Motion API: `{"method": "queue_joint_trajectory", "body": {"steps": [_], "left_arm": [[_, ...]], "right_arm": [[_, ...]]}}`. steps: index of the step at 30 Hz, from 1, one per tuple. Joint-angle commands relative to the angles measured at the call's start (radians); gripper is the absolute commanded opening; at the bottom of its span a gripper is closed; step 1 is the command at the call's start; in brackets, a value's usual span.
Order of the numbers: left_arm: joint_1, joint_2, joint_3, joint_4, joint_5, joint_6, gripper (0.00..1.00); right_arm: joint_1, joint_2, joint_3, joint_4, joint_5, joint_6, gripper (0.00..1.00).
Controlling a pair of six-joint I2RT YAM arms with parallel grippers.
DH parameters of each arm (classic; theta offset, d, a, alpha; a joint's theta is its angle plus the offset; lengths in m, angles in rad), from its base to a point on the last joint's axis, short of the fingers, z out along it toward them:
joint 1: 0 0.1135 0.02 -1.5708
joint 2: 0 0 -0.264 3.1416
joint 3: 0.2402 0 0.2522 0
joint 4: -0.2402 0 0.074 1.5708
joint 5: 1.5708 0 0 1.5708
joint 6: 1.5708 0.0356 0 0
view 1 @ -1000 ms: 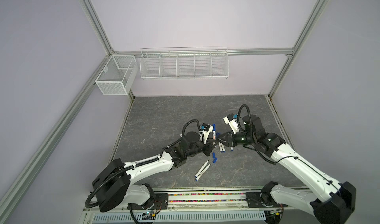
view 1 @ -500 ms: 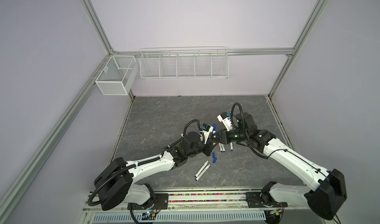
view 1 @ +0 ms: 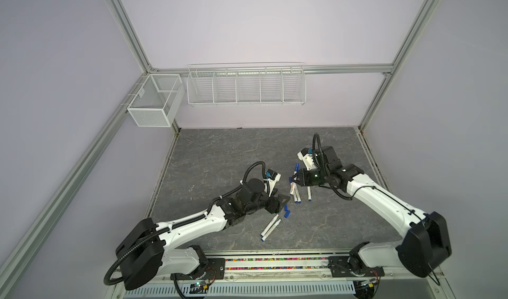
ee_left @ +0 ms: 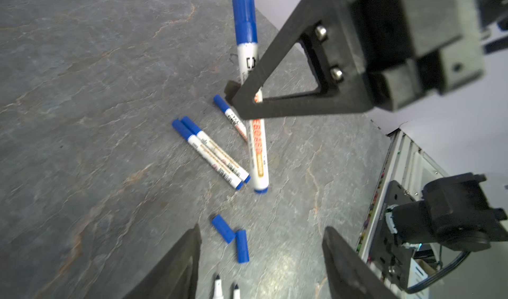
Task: Insert the pens into the pen caps
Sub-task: 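Lay the capped marker down with the right gripper while the left gripper opens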
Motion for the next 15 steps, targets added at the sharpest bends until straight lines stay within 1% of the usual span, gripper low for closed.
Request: {"method": "queue_joint_trajectory", "body": {"steps": [1, 5, 9, 15], "left_arm": [[-0.011, -0.026, -0.022, -0.191, -0.095, 0.019, 0.7], [-0.039, -0.027, -0.024, -0.291, -0.166, 0.02, 0.71], [-0.061, -0.026, -0.035, -0.312, -0.181, -0.002, 0.71], [-0.074, -0.036, -0.053, -0.315, -0.185, -0.016, 0.71]], "right_arm": [[-0.017, 0.093, 0.041, -0.161, 0.069, -0.065, 0.13], [-0.022, 0.201, 0.094, -0.22, 0.138, -0.103, 0.13], [-0.023, 0.287, 0.148, -0.27, 0.193, -0.142, 0.13], [-0.027, 0.363, 0.177, -0.306, 0.244, -0.174, 0.13]]}}
